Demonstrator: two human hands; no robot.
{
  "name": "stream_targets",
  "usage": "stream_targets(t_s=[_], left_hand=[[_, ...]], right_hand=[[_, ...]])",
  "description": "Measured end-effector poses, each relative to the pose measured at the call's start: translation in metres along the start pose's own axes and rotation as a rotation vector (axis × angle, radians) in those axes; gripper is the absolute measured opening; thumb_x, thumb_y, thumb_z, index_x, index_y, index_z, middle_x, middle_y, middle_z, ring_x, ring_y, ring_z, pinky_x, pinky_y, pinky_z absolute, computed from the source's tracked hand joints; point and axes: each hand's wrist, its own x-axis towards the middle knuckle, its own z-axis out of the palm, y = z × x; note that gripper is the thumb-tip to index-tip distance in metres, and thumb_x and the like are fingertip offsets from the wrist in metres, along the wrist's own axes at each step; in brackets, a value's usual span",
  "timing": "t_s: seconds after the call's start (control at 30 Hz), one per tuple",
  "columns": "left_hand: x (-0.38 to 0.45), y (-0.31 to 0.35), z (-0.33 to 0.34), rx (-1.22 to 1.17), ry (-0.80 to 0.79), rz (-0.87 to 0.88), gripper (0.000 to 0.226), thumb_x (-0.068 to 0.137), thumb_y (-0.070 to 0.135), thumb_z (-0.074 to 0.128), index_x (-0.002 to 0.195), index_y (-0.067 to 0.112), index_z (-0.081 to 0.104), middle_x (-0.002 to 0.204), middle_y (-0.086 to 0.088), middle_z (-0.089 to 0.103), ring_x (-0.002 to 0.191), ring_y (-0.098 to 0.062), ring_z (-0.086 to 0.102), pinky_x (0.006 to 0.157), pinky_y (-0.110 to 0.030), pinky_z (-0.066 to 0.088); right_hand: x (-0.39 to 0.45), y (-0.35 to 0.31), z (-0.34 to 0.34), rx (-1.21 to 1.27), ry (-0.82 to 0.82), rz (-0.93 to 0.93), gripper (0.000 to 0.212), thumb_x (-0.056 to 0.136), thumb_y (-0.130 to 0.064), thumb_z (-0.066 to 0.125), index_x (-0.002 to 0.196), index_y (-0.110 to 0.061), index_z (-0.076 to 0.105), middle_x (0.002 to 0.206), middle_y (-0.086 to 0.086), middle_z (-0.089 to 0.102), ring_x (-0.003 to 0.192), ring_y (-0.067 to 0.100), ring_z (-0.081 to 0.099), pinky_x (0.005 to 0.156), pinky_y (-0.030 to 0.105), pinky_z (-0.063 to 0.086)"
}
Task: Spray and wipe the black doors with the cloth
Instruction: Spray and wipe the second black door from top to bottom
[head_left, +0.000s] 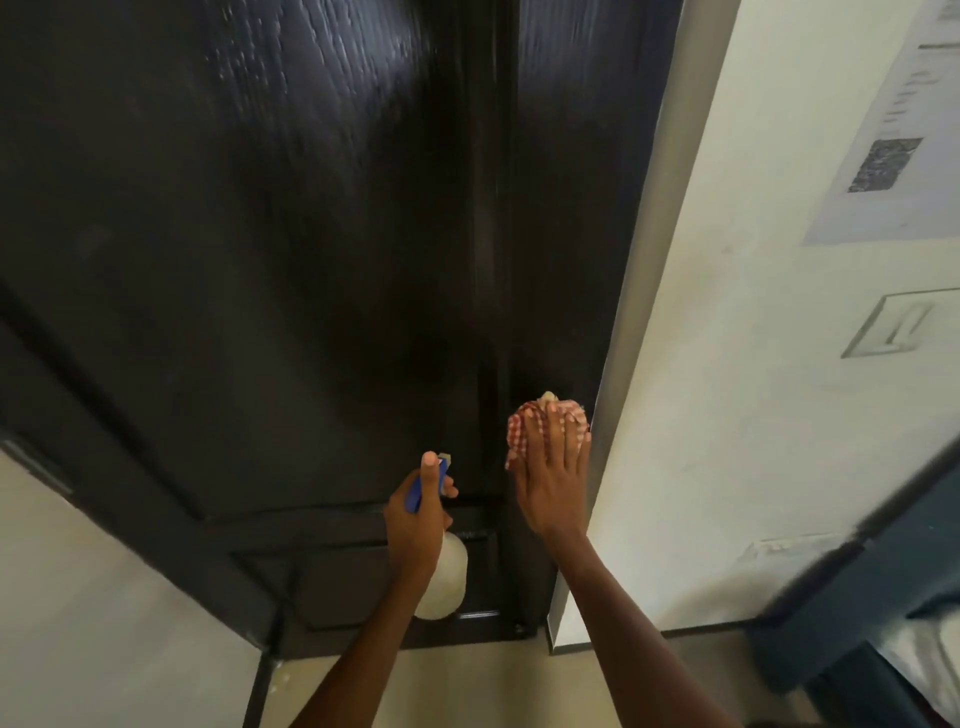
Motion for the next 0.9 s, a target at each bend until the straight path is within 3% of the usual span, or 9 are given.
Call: stream_targets(t_s=[0.1,0.2,0.37,0.47,0.63,0.8,0.9], left_hand=[[0.008,-0.003,0.003,0.002,-0.006,0.04,0.051,0.09,0.055,0.048,0.104,0.012,0.072,0.079,-0.014,0.068,0.061,-0.017,0.059,0.05,-0.021,0.047],[0.019,-0.006,0.011,0.016,0.01,0.044,0.05,0.089,0.056,0.047,0.1,0.014,0.072,0.077,-0.012,0.069,0.057,-0.016,0.058,0.048,-0.02,0.046],[0.03,-0.012,0.023,0.008,0.007,0.025,0.047,0.087,0.057,0.047,0.096,0.017,0.071,0.071,-0.002,0.068,0.051,-0.006,0.057,0.046,-0.018,0.046],[0.036,-0.013,0.032,0.016,0.005,0.021,0.046,0.089,0.055,0.044,0.097,0.018,0.071,0.074,-0.006,0.068,0.053,-0.008,0.057,0.046,-0.018,0.045],[0.044,-0.014,0.043,0.035,0.011,0.051,0.048,0.091,0.054,0.044,0.101,0.016,0.071,0.075,-0.007,0.069,0.052,-0.008,0.057,0.047,-0.019,0.046],[0.05,-0.01,0.05,0.037,0.004,0.091,0.049,0.093,0.053,0.043,0.1,0.013,0.071,0.076,-0.009,0.069,0.052,-0.007,0.057,0.047,-0.018,0.046],[0.052,-0.009,0.054,0.055,0.011,0.094,0.048,0.093,0.055,0.042,0.101,0.017,0.071,0.078,-0.009,0.07,0.053,-0.007,0.058,0.048,-0.019,0.046]], right_hand=[[0.0,0.0,0.011,0.063,0.005,0.048,0.066,0.107,-0.054,0.025,0.16,-0.015,0.023,0.168,0.014,0.017,0.156,0.036,0.012,0.124,0.06,0.016],[0.0,0.002,0.017,0.077,0.02,0.065,0.066,0.107,-0.055,0.022,0.161,-0.017,0.017,0.169,0.012,0.014,0.157,0.034,0.01,0.123,0.06,0.017],[0.005,0.001,0.02,0.062,0.096,0.058,0.073,0.103,-0.05,0.033,0.163,-0.027,-0.001,0.171,0.001,-0.005,0.158,0.023,-0.008,0.126,0.051,0.001],[0.011,0.002,0.023,0.076,0.123,0.07,0.075,0.102,-0.049,0.037,0.163,-0.03,-0.003,0.169,0.002,-0.002,0.157,0.019,-0.012,0.122,0.055,0.006],[0.022,0.006,0.032,0.085,0.076,0.081,0.068,0.106,-0.057,0.02,0.163,-0.032,-0.007,0.171,-0.001,-0.009,0.158,0.022,-0.01,0.124,0.049,-0.002],[0.024,0.007,0.036,0.092,0.073,0.088,0.072,0.104,-0.054,0.03,0.162,-0.032,-0.007,0.171,-0.002,-0.011,0.158,0.023,-0.011,0.126,0.046,-0.01],[0.024,0.007,0.036,0.064,0.101,0.084,0.084,0.1,-0.046,0.048,0.162,-0.031,-0.008,0.17,-0.003,-0.015,0.157,0.021,-0.014,0.122,0.053,0.001]])
